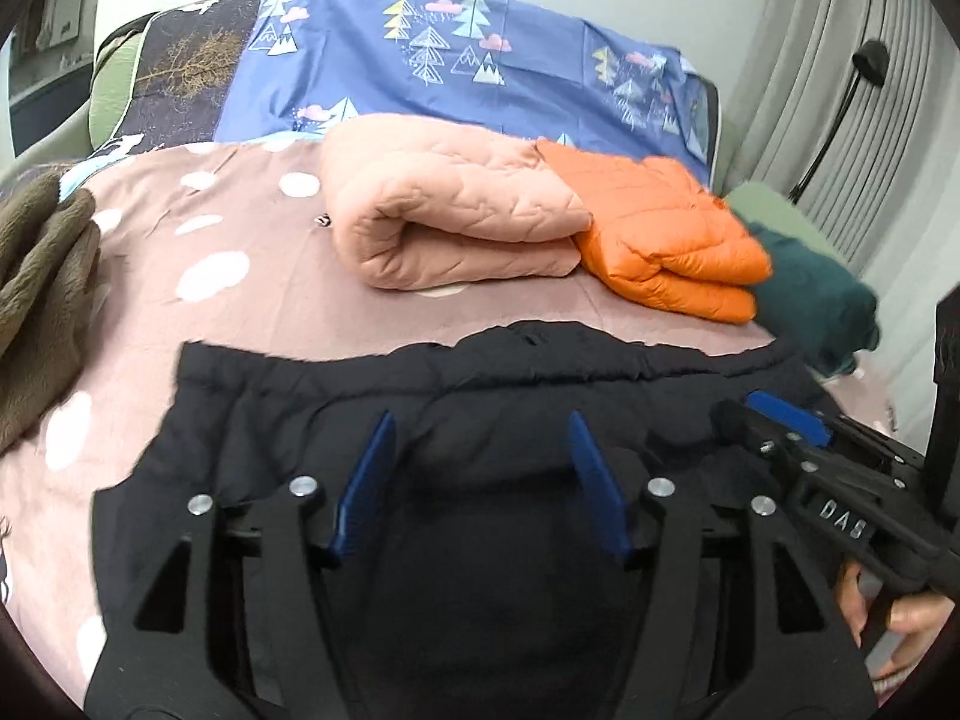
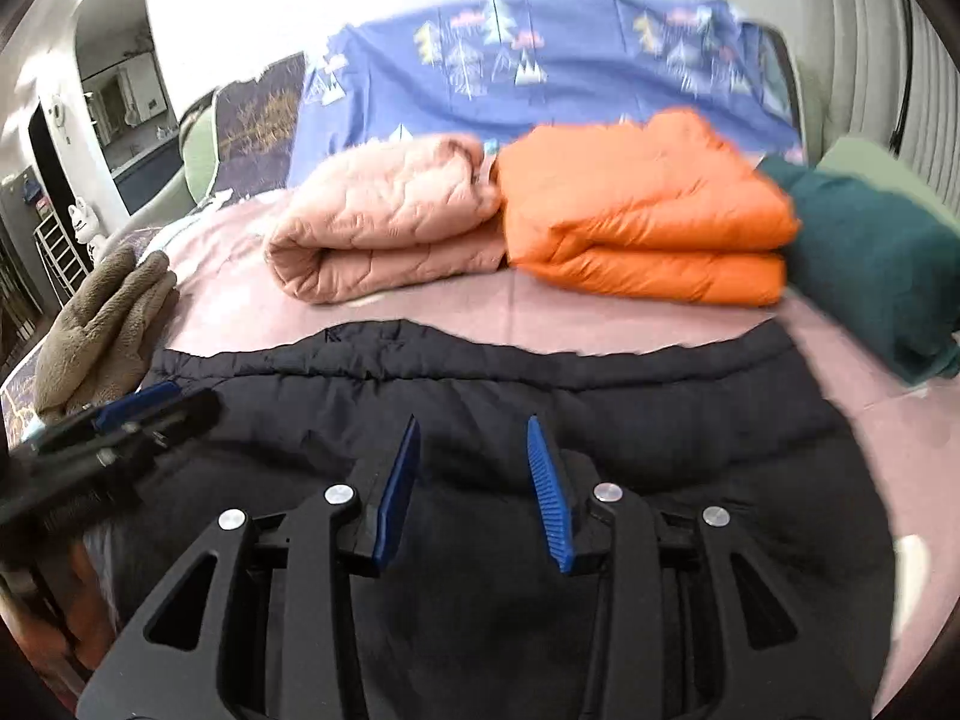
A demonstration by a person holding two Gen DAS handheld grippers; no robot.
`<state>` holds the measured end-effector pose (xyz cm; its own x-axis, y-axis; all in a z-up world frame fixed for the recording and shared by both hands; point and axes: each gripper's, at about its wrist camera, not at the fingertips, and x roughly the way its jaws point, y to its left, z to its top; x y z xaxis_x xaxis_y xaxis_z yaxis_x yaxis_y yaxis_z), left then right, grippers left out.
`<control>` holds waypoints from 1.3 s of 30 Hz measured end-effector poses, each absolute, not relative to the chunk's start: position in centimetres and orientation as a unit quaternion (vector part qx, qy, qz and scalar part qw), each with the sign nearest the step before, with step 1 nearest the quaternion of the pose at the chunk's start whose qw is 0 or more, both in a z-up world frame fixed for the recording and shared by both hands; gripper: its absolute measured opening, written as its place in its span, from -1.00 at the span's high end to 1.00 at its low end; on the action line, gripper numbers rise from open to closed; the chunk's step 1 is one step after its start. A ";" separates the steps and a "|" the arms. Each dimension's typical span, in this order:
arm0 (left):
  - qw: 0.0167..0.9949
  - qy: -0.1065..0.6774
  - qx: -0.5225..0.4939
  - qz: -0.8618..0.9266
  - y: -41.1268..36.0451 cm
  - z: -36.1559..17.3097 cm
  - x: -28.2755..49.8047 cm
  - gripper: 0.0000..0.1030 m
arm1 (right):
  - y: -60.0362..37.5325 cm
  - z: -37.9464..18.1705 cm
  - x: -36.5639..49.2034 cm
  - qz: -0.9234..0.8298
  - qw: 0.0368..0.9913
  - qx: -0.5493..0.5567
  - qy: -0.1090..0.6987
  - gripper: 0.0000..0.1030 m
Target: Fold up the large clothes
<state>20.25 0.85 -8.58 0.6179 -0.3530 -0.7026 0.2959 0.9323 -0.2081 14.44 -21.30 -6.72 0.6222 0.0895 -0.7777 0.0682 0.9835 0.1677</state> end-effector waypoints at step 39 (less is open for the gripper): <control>0.890 0.414 0.023 -0.190 0.1 -10.4 17.2 -0.51 | -17.6 -10.3 8.1 0.008 0.901 0.059 0.429 0.13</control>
